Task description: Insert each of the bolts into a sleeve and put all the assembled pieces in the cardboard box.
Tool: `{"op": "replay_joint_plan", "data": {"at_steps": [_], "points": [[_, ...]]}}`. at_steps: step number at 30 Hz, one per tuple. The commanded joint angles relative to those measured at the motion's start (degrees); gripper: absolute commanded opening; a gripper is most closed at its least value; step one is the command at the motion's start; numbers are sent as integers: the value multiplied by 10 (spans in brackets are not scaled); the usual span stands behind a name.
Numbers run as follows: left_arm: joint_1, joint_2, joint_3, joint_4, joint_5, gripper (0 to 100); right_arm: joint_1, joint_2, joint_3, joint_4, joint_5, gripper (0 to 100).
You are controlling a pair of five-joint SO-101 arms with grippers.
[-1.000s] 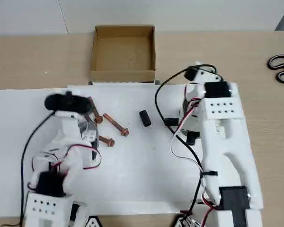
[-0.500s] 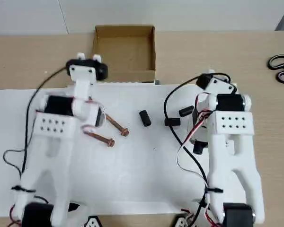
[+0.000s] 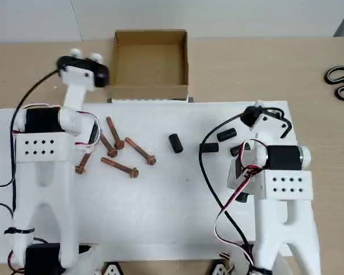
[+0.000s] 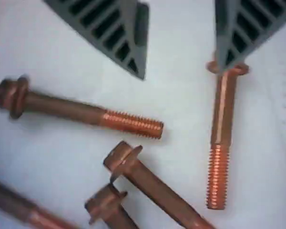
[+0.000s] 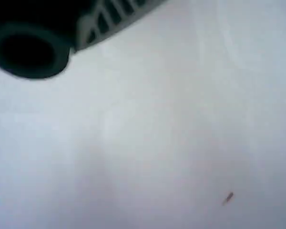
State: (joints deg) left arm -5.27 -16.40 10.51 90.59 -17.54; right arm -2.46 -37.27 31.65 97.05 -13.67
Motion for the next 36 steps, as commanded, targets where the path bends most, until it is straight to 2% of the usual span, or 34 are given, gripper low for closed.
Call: {"op": "replay_joint_plan", "data": {"at_steps": [1,4,7,14,18,24,36], "points": [[21,-7,25,16,-180,98,5,-21,-1,-8,11,3],[32,-7,54,27,-326,98,5,-20,-1,-18,43,3],[28,-5,69,28,-440,98,5,-21,-1,-25,64,3],[39,-4,106,28,-586,107,5,-23,-1,-25,66,3],[42,-3,131,17,-640,138,5,-23,-1,-24,66,3],[43,-3,171,-50,-688,142,5,-25,-1,-21,63,3],[107,15,188,-126,-695,174,15,-25,-1,-19,66,3]]}}
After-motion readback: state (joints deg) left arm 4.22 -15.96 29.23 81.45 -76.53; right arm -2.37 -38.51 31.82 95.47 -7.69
